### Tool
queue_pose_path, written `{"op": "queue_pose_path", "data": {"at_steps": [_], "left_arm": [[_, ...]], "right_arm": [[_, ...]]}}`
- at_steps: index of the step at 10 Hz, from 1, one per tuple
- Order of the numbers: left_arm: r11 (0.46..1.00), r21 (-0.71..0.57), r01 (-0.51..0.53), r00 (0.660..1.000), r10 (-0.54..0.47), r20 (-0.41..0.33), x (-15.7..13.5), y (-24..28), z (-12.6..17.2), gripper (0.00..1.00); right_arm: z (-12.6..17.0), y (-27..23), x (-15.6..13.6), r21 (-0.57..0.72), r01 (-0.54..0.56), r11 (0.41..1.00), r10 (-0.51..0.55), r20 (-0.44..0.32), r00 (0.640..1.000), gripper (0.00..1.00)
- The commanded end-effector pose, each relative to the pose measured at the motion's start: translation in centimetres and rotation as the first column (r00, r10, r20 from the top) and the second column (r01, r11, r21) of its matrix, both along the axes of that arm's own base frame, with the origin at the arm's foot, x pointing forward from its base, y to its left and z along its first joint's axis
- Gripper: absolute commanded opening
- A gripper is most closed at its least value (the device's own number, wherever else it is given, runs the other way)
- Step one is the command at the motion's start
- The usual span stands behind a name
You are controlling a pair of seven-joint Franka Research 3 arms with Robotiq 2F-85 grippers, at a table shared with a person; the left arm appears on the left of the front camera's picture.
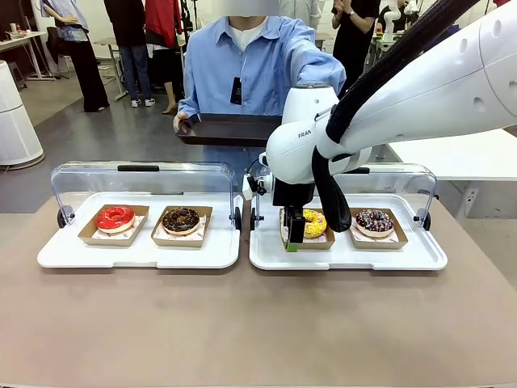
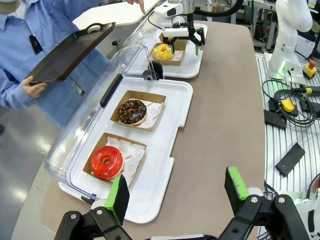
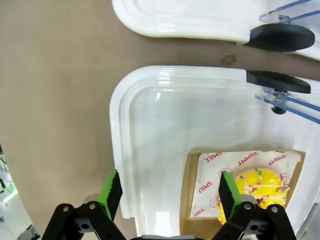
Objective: Provide the desired donut to the person.
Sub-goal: Pick up and lift the Paper togo box containing the Donut pointed at by the person.
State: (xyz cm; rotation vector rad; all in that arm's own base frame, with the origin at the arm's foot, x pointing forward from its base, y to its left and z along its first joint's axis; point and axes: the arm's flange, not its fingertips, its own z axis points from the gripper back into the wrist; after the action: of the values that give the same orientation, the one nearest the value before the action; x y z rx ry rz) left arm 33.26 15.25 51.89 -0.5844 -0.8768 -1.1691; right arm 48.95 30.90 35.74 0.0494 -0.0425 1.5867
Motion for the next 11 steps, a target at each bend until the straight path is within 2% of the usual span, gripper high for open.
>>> {"op": "queue_pose_path", "data": {"at_steps": [1,11], "left_arm": [[1.0,-0.007,0.001,1.0,0.0,0.005,-0.1,0.1,0.1,1.0],[1.0,-0.007,0.001,1.0,0.0,0.005,-0.1,0.1,0.1,1.0]], "right_arm": [[-1.3,0.3,0.4,-0.023,0.04,0.999,-0.039,0.042,0.998,1.0],[-3.8,-0.6,2.6,-0.001,0.072,0.997,-0.071,0.089,0.993,1.0]]}}
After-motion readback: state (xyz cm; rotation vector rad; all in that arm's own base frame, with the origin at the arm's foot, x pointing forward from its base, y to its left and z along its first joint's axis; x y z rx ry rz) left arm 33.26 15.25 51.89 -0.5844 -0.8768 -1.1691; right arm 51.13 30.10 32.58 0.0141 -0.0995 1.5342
